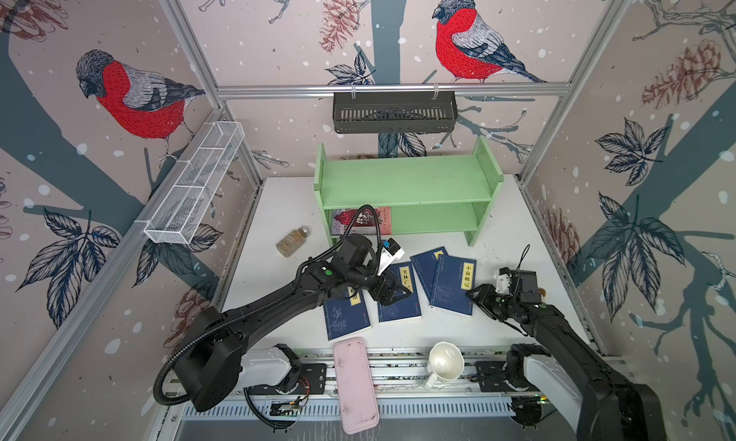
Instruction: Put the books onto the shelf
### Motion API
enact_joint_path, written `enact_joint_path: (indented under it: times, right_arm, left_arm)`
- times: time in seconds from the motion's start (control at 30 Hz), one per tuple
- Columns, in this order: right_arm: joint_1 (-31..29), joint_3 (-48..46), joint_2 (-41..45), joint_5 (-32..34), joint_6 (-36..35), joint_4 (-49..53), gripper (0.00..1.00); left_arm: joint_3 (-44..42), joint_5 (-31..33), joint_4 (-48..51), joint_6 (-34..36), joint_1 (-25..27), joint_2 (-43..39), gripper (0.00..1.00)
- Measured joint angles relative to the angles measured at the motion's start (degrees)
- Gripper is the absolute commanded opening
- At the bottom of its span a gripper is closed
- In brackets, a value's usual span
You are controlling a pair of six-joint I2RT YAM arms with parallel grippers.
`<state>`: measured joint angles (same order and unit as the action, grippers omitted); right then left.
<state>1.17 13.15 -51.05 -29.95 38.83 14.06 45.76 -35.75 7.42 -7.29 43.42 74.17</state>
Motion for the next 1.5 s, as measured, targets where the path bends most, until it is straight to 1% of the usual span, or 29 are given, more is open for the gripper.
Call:
enact_joint_path:
  times: [0.1, 0.3, 0.4, 0.57, 0.7, 0.9, 1.0, 1.07, 1.23, 1.37, 1.5]
  right_arm:
    - [-0.09, -0.87, 0.83, -0.79, 0.22, -0.07, 0.38]
    - [-0.57, -1.7, 1.42, -2.38, 0.37, -0.42, 0.37]
    - [-0.63, -1.95, 1.6, -2.84, 0.17, -0.55, 0.37]
    - [-0.63, -3.19, 3.67, -3.28, 0.17, -0.68, 0.37]
    - [-0.63, -3.48, 5.62, -3.02, 0.44, 0.37, 0.36]
    - [-1.09, -6.97, 8.87, -4.24, 3.34, -2.69, 0.35]
    - [-1.2, -7.61, 11.74, -3.98, 3.78, -1.84, 0.36]
    - [-1.25, -7.76, 14.34, -2.69, 4.72, -1.03, 0.36]
    - [-1.22, -8.74, 19.67, -2.47, 6.19, -2.6, 0.38]
    - [-1.22, -9.62, 21.46, -2.47, 7.58, -5.01, 0.4]
    - [-1.25, -9.84, 21.18, -2.45, 7.67, -5.97, 0.41]
  left_arm:
    - [0.04, 1.33, -2.93, -1.7, 1.9, 2.29, 0.84]
    - [2.23, 4.31, -7.32, -4.39, 6.34, 9.22, 0.84]
    - [2.71, 4.79, -10.29, -4.26, 7.87, 11.96, 0.83]
    - [2.71, 7.04, -14.05, -4.28, 8.11, 15.93, 0.82]
    - [2.58, 8.79, -17.18, -2.93, 8.7, 18.14, 0.81]
    - [3.98, 8.76, -20.13, -1.75, 9.05, 22.77, 0.8]
    - [5.09, 8.76, -21.51, -1.73, 9.42, 24.96, 0.8]
    - [5.79, 8.74, -22.27, -1.73, 9.55, 26.29, 0.8]
    - [8.63, 8.35, -23.39, -1.73, 9.57, 29.94, 0.78]
    - [9.44, 7.48, -23.67, -1.7, 9.57, 32.09, 0.78]
    - [10.62, 6.93, -23.69, -1.75, 9.57, 34.03, 0.78]
